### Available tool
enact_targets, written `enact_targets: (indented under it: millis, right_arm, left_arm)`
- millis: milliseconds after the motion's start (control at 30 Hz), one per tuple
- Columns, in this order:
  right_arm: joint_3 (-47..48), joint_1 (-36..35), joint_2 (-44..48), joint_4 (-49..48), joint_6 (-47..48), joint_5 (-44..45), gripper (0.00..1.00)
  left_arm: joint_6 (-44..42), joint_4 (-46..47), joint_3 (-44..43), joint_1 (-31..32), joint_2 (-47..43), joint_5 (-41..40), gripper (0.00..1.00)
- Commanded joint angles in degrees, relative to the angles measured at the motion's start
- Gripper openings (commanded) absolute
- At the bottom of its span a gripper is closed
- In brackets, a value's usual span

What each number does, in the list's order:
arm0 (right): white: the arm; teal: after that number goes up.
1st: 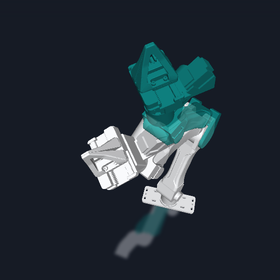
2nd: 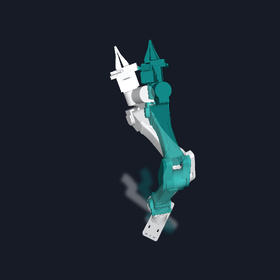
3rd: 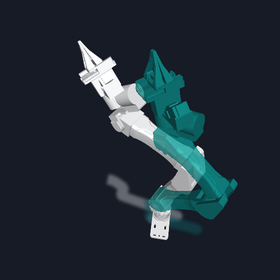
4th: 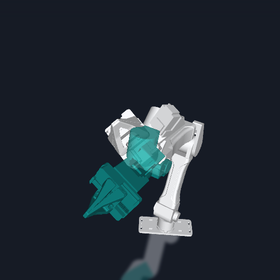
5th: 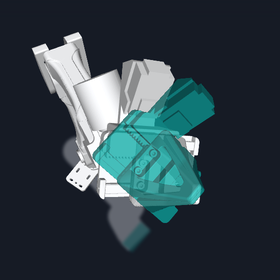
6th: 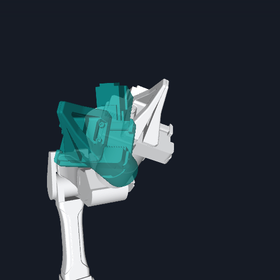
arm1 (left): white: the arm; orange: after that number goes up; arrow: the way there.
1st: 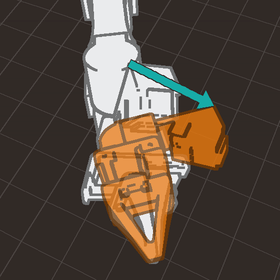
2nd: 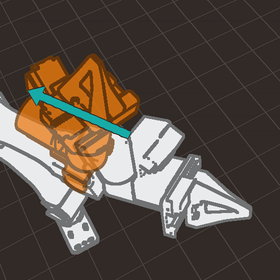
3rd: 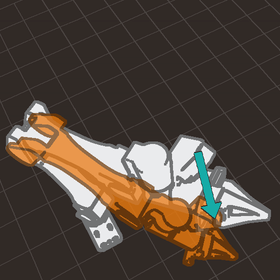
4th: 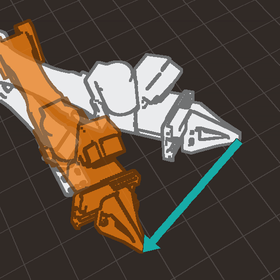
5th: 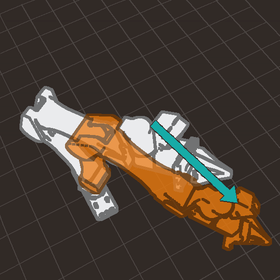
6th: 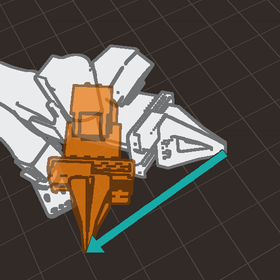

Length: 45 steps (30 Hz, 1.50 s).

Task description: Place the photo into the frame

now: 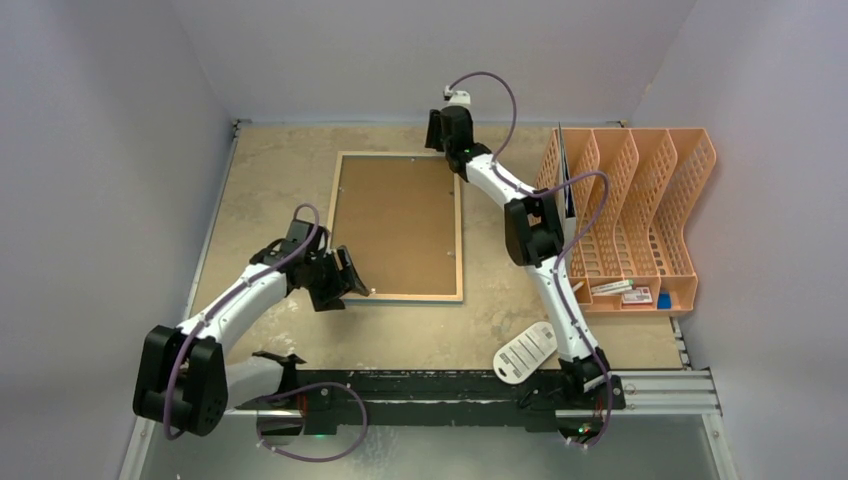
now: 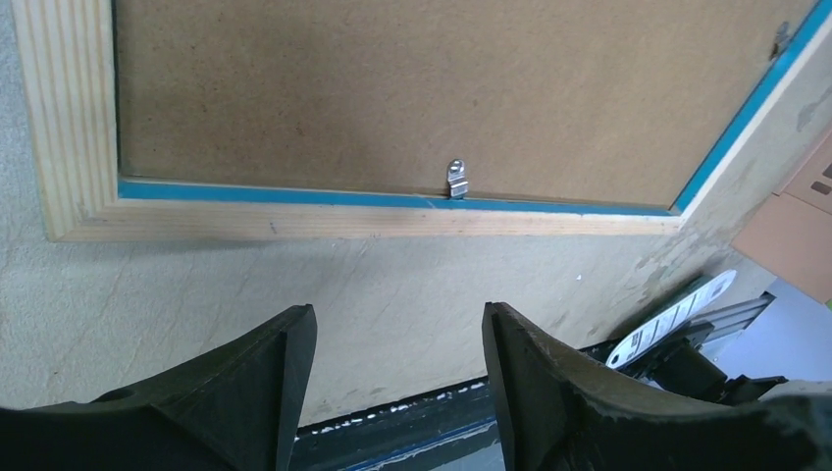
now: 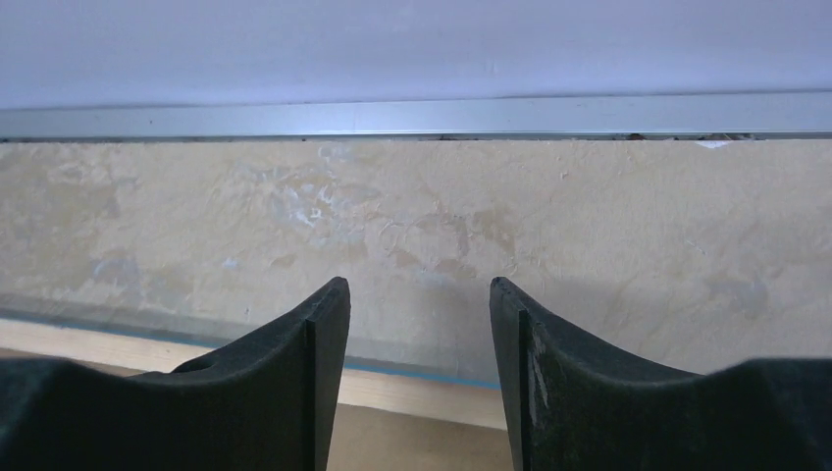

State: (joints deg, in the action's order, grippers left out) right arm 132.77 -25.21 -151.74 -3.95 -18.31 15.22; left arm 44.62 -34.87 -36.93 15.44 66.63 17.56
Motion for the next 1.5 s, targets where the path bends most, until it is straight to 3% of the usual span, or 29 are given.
enact_targets:
  millis: [0,167,433,767,967,1133,1333,1467]
  right_arm:
    - [3.24,0.27,-1.13,-2.85,3.37,-5.09,0.57]
    - [1.07,0.19,-1.31,-2.27,3.60,-8.95,0.57]
    - [-4.34,0.40,2.78,3.69,4.94,-15.62,0.59]
    - [-13.22,0.40,10.49,14.12,7.51,-22.39,0.61]
    - [-18.83,0.43,15.90,18.54,7.67,-24.50,0.62]
    - [-27.20,0.43,24.57,15.71,6.16,-20.19,0.61]
    - [-32.74,0.43,36.22,12.41,0.19,-16.11,0.62]
    - [-37.84,0.21,40.63,12.13,-3.62,-18.51,0.61]
  left_arm:
    - [0.69,-0.19,-0.07,0.20,3.19,0.14,0.65]
    - [1.18,-0.05,-0.49,0.20,6.75,-2.79,0.66]
    - [5.10,9.36,-2.06,-0.66,10.31,-5.87,0.69]
    - [2.41,11.80,-2.49,-10.99,11.07,-5.23,0.70]
    - [-3.05,10.65,-7.92,-17.72,15.21,-4.12,0.70]
    - [-5.27,8.10,-12.02,-20.14,18.43,-5.19,0.70]
    - [-11.03,-2.84,-15.97,-20.63,13.94,-15.21,0.71]
    - [-15.57,-2.86,-20.16,-20.63,12.58,-21.52,0.76]
